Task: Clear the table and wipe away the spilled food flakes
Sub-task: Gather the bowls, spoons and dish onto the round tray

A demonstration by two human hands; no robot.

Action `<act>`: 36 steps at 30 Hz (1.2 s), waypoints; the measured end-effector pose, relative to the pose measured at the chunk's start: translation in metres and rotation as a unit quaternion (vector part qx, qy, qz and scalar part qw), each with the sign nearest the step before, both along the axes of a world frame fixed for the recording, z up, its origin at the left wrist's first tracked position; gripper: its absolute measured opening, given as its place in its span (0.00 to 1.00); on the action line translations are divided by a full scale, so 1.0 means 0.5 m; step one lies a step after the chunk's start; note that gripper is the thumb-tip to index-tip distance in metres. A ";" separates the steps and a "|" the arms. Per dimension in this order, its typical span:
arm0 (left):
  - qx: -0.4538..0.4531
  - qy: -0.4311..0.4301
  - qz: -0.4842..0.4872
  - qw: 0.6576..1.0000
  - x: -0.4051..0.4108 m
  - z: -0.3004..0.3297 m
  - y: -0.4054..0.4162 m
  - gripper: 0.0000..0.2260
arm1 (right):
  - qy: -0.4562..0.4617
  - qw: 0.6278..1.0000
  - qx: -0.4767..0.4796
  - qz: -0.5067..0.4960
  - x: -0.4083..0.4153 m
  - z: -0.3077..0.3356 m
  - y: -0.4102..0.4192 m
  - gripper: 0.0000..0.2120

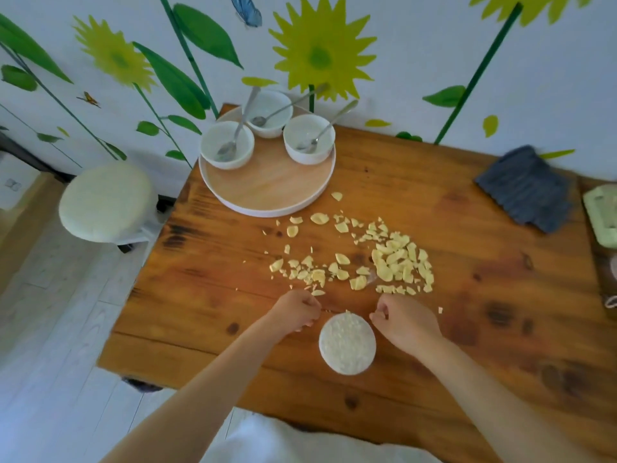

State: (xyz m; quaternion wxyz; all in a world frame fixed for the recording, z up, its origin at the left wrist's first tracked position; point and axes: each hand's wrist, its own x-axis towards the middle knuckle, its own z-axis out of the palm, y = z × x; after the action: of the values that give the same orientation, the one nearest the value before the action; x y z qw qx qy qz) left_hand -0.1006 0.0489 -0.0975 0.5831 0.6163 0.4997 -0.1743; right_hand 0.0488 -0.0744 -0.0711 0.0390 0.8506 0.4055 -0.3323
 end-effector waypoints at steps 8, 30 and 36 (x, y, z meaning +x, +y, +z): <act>-0.003 0.025 0.027 0.999 -0.020 -0.021 -0.060 0.03 | 0.016 0.999 -0.009 -0.040 -0.069 -0.027 -0.055 0.16; 0.178 -0.083 0.298 0.934 0.045 0.070 0.287 0.02 | 0.082 0.975 0.199 -0.046 -0.005 0.059 0.368 0.07; 0.181 -0.070 0.341 0.920 0.091 0.043 0.424 0.06 | 0.153 0.958 0.227 -0.091 0.020 0.003 0.508 0.15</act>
State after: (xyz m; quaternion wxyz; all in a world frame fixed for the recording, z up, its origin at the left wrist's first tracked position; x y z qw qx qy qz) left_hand -0.0549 0.2610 -0.0762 0.5193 0.5143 0.6606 0.1717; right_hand 0.0588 0.1795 -0.0698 -0.2476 0.8097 0.3920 -0.3596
